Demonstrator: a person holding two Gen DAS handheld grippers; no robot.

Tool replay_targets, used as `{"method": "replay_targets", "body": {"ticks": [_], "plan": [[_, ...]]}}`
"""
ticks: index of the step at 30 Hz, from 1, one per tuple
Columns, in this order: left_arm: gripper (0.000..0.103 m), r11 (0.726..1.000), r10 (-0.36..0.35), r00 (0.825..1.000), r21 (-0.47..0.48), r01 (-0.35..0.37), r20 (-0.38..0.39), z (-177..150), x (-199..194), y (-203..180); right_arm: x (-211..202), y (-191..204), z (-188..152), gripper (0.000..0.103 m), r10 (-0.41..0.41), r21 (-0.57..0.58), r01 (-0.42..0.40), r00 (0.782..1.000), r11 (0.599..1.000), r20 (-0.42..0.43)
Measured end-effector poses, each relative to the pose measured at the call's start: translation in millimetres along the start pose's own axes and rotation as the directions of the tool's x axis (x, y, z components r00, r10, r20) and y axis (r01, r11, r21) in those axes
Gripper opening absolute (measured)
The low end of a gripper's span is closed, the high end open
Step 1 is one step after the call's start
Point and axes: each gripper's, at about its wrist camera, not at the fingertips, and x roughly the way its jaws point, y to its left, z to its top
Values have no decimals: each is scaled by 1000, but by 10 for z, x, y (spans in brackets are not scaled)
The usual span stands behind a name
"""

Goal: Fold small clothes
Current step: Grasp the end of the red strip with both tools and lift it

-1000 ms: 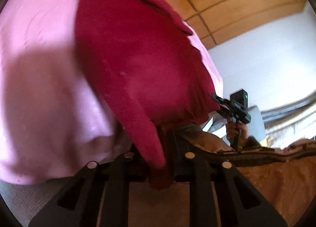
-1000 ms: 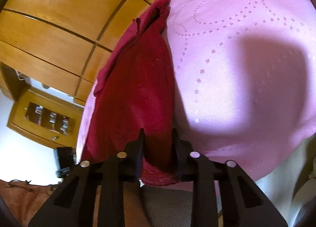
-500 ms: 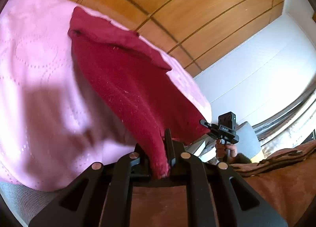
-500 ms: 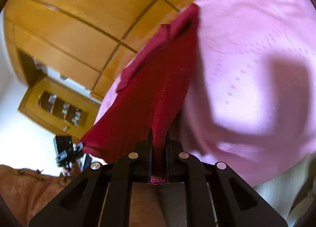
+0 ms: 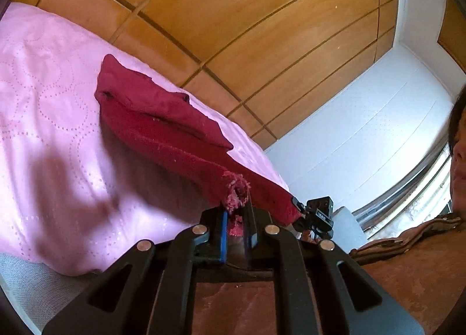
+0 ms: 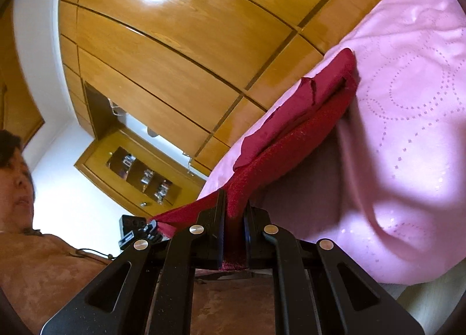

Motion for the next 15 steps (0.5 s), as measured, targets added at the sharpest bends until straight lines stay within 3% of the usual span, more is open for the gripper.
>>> {"method": "replay_targets", "body": {"ticks": [4,10,15], "plan": [[7,1000,0,1000,-10,0,1,-29,21,15,83,55,-29,9,14,15,-13,1000,1000,-22],[7,997,-82,996,1,82,43,4,-165,-142,-52,261,-77,9,130,-19,-130,991,991,-30],[7,995,-99,992,25,97,74,159,-217,-185,-102,264,43,9,185,-17,-185,983,983,4]]}}
